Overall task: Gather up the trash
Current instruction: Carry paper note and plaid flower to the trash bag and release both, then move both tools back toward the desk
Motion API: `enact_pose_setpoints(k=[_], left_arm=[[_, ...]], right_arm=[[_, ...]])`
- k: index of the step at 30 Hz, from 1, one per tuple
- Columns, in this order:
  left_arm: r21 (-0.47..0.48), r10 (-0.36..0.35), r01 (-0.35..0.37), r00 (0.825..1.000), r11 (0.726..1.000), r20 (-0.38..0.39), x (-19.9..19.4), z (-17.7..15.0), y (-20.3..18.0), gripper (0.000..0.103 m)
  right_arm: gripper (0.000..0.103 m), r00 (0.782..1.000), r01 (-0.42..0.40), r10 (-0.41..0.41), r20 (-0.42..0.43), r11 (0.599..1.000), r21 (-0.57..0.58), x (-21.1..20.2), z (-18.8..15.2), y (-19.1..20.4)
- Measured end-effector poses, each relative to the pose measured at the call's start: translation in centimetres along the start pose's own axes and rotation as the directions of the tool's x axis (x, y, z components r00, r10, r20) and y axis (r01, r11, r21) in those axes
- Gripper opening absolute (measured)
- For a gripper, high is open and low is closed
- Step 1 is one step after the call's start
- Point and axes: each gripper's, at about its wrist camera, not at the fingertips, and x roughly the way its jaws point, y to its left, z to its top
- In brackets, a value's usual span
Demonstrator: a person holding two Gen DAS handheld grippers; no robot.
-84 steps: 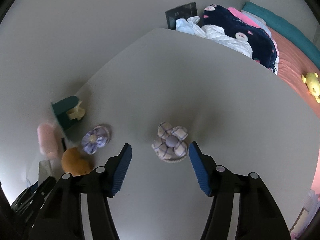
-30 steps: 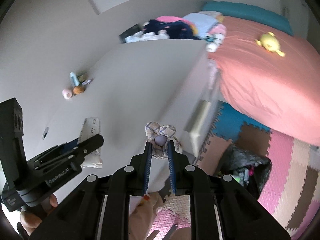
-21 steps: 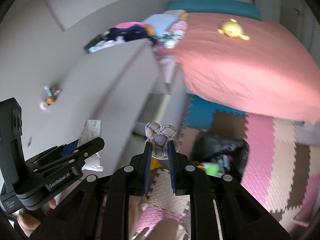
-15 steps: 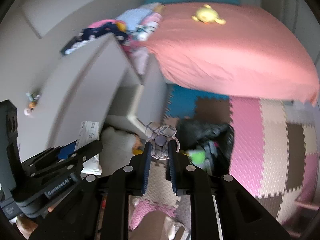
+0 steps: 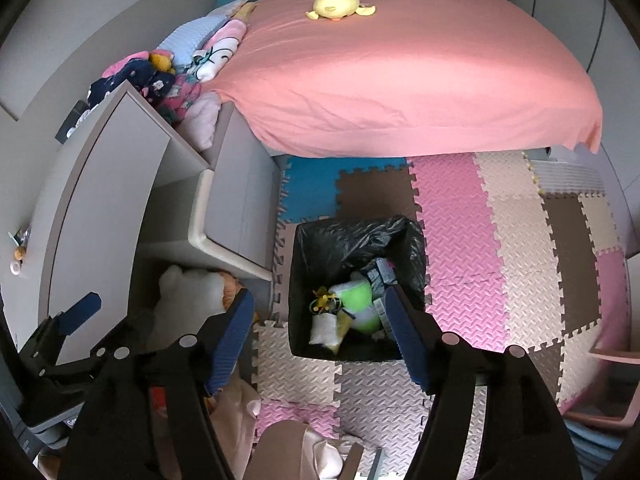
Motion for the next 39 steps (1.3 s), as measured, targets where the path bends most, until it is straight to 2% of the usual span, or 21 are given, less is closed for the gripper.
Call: enact_pose_setpoints(k=[9, 16, 19, 23, 27, 30, 33, 35, 39], left_arm=[[-0.018, 0.015, -0.015, 0.999, 1.0, 0.033, -1.6, 0.5, 1.5, 0.098], [-0.041, 0.04, -0.036, 0.994, 0.999, 0.098, -5.4, 1.3, 4.6, 0.098], [-0.061, 0.066, -0.059, 0.989, 0.996, 0.128, -7.3, 1.4, 6.6, 0.098], [-0.118, 0.095, -0.078, 0.983, 0.99, 0.154, -9.4, 1.5, 10.4, 0.098], [-0.185, 0.136, -0.104, 0.975, 0.977, 0.174, -11.2, 1.3, 14.8, 0.098], [-0.233, 0.16, -0.116, 0.971, 0.965, 0.179, -12.2, 1.1, 17.9, 0.098], [-0.289, 0.189, -0.132, 0.965, 0.948, 0.18, -13.2, 0.8, 21.4, 0.098], [-0.332, 0.208, -0.141, 0.962, 0.933, 0.176, -13.9, 0.5, 23.8, 0.098], [-0.412, 0.244, -0.158, 0.955, 0.897, 0.166, -15.1, -0.6, 28.7, 0.098]], right_arm=[[0.069, 1.0, -0.011, 0.011, 0.02, 1.0, -0.009, -0.8, 0.5, 1.3], [0.084, 0.994, -0.058, 0.059, 0.087, 0.998, -0.018, -3.1, 1.3, 4.6], [0.088, 0.989, -0.082, 0.083, 0.122, 0.997, -0.015, -4.0, 1.6, 6.5], [0.089, 0.974, -0.105, 0.112, 0.195, 0.993, -0.046, -5.1, 1.9, 10.1], [0.089, 0.965, -0.141, 0.165, 0.202, 0.982, -0.126, -5.4, 2.4, 14.1], [0.089, 0.964, -0.148, 0.189, 0.188, 0.966, -0.212, -5.7, 2.7, 18.0], [0.093, 0.957, -0.197, 0.244, 0.156, 0.944, -0.266, -5.8, 3.0, 21.6], [0.095, 0.957, -0.214, 0.261, 0.127, 0.931, -0.296, -5.7, 3.1, 24.1], [0.095, 0.943, -0.247, 0.309, 0.121, 0.897, -0.367, -5.7, 2.9, 28.7]])
